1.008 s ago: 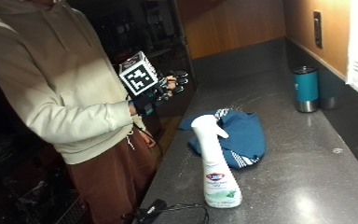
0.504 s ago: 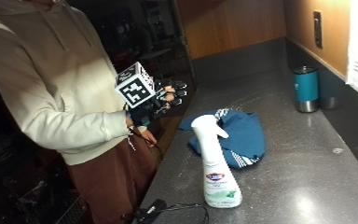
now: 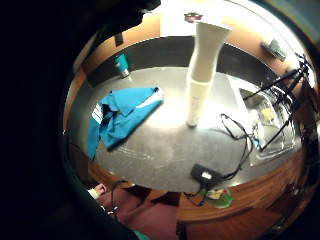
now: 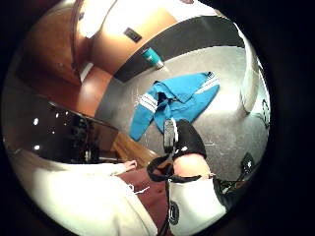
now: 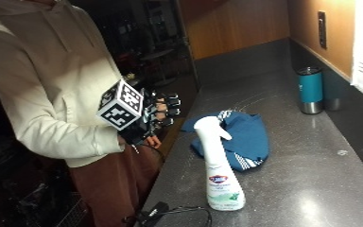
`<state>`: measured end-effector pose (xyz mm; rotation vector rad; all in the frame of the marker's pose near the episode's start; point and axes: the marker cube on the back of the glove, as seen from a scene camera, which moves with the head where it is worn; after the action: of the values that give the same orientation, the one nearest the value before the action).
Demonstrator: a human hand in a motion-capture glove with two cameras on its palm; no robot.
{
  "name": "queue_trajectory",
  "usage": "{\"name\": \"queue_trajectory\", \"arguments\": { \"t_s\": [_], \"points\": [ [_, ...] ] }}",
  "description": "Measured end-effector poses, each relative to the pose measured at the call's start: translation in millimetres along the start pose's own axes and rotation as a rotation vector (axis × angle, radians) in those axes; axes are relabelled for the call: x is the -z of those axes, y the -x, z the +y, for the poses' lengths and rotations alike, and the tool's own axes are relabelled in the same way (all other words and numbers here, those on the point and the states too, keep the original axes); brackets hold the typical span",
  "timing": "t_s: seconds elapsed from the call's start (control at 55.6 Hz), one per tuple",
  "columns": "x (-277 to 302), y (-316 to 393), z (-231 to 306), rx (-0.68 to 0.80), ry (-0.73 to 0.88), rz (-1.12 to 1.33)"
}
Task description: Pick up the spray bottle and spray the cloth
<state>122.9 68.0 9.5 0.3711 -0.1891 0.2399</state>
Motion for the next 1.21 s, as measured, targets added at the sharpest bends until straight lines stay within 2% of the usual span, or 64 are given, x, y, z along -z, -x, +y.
{"name": "queue_trajectory", "arguments": {
  "t_s": [0.36, 0.666, 0.936, 1.206],
  "points": [
    [15.5, -61.5, -1.3, -0.177, -0.127, -0.108],
    [-7.7, -80.6, 7.2, -0.381, -0.216, -0.261],
    [-32.8, -97.5, -23.0, -0.538, -0.341, -0.463],
    [-63.5, -109.4, -63.6, -0.612, -0.386, -0.537]
  ]
}}
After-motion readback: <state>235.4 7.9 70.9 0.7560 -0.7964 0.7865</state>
